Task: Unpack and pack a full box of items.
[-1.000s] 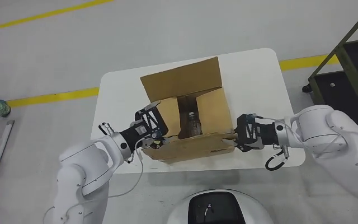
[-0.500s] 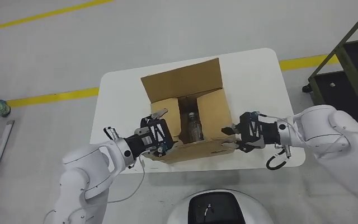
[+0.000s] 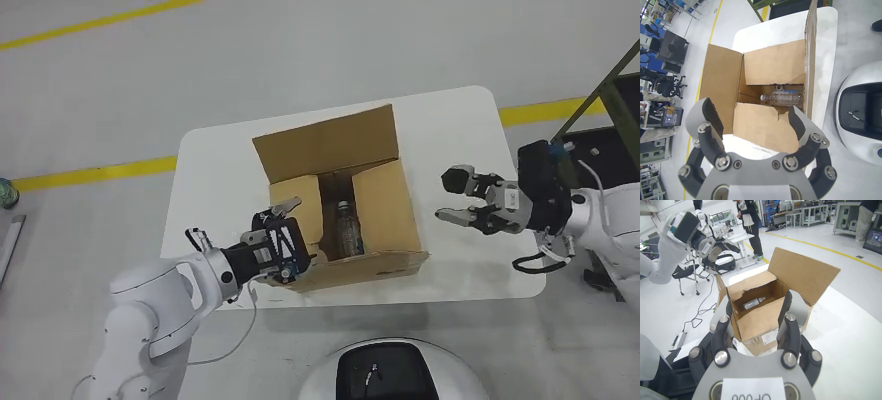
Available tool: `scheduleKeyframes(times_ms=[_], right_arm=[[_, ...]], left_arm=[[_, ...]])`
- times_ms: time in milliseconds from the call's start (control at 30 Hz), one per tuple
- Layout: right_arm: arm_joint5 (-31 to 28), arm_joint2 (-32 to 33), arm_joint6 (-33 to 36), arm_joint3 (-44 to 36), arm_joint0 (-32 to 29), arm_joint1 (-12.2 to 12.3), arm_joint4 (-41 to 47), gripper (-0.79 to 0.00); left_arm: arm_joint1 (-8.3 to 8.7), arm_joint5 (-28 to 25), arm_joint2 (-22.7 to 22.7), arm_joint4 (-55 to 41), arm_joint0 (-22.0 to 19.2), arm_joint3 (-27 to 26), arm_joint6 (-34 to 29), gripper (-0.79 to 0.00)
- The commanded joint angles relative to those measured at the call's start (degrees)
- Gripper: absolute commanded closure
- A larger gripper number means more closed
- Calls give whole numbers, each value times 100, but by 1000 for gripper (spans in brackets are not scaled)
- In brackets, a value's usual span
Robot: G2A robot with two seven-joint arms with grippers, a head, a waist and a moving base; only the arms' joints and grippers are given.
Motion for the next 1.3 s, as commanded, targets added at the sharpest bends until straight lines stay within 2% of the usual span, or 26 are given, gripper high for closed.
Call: scheduleKeyframes(times_ms=[0,133,233,467,700,833,1033,1267], right_arm=[[221,-188,112,58,37,-19,60,0],[424,-812,319,212,330,-108,381,0],[321,-1287,495,383,644,-192,703,0],[-409,-2045,1159,641,1115,-301,1358,0],[-897,-2390,1670,686,1135,-294,1811,0],[-853,-2674,1714,594,1142,-261,1777,0],[-781,-3074,1786,545,1250,-208,1199,0],[-729,-3254,1775,611,1286,-231,727,0]], left_arm=[[22,0,7,-17,-7,-6,22,-785],[63,0,16,-40,-24,-10,67,-785],[89,5,19,-44,-33,-11,93,-785],[140,144,7,-24,-44,-33,156,-785],[189,313,-53,-32,-64,-23,181,-785],[205,393,-84,-15,-65,1,174,-785],[205,393,-84,-15,-65,1,174,-785],[205,393,-84,-15,-65,1,174,-785]])
